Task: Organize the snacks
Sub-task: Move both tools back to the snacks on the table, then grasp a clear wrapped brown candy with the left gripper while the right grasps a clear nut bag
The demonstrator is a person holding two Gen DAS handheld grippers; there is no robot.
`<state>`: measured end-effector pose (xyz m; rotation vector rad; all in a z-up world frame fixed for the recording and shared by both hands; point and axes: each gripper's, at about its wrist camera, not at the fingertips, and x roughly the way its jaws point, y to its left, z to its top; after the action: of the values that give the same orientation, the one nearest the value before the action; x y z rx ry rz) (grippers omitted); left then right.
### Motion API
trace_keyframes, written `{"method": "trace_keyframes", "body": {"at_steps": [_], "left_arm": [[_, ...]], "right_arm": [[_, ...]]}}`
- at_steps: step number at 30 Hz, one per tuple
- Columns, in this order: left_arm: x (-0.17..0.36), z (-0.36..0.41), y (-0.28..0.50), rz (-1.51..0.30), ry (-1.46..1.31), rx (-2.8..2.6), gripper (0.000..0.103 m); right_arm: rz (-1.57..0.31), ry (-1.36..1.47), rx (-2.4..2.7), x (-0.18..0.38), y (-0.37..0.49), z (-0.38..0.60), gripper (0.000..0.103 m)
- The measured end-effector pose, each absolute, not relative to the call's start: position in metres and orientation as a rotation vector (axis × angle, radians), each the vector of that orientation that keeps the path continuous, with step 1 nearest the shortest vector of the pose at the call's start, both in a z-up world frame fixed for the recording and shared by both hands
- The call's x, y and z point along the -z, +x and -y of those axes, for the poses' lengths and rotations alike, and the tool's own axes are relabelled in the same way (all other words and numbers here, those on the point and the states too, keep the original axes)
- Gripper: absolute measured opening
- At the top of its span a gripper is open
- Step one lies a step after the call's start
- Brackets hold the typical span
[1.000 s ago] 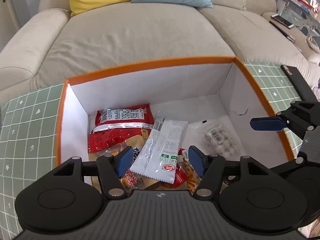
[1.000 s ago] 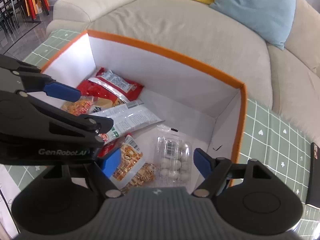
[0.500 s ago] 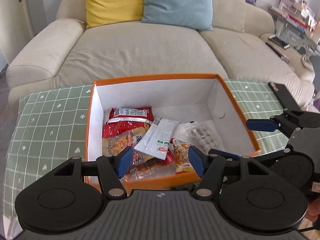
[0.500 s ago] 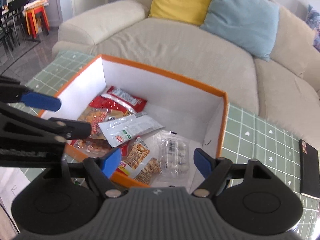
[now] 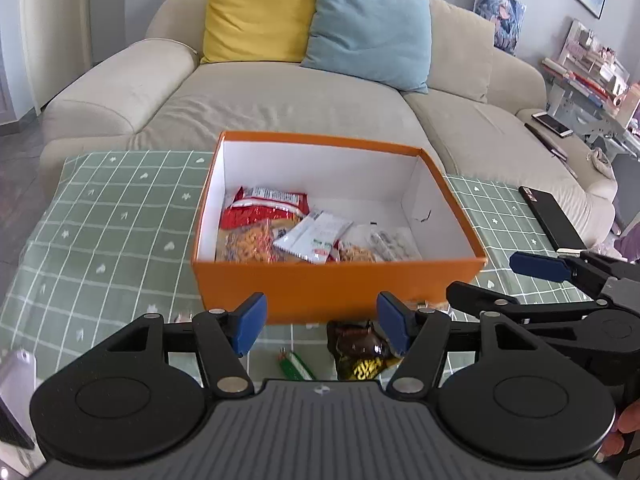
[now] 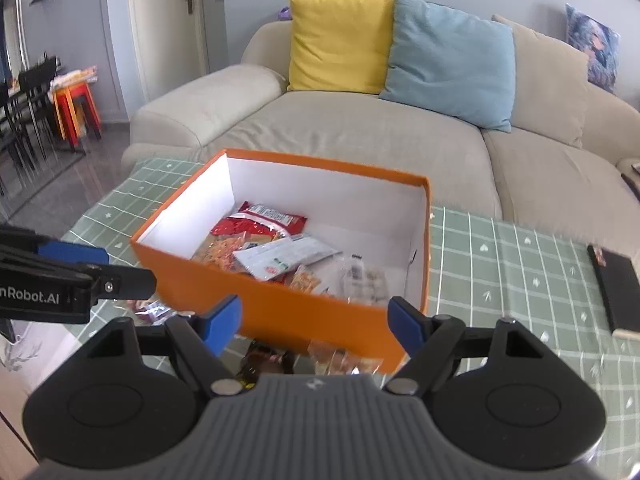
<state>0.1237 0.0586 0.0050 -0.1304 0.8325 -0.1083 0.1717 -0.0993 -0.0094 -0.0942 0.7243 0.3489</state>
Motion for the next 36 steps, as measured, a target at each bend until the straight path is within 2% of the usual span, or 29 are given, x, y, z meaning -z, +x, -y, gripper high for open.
{"method": "trace_keyframes", "body": {"at_steps": [7, 12, 27, 33, 36], "left_arm": [[0.028, -0.075, 0.091, -0.812, -0.151, 0.111, 0.074], [0.056, -0.094, 0.078, -0.844, -0.172, 0.054, 0.078], [0.092, -0.128, 0.119, -0.822, -0.075, -0.033, 0.083], [0.106, -0.131, 0.141, -0.828, -0.049, -0.010, 0.083], [0.112, -0.134, 0.148, -0.825, -0.044, 0.006, 0.084]], "right_arm": [[-0.648, -0.080, -0.332, 0.039, 0.129, 0.107, 0.078], [-0.683, -0.055, -0.327, 0.069, 0.116, 0.112, 0.078], [-0.773, -0.036, -0.265, 0.099, 0.151, 0.114, 0.076], [-0.792, -0.049, -0.237, 0.107, 0.169, 0.113, 0.066], [-0.814, -0.033, -0.226, 0.112, 0.180, 0.114, 0.064]]}}
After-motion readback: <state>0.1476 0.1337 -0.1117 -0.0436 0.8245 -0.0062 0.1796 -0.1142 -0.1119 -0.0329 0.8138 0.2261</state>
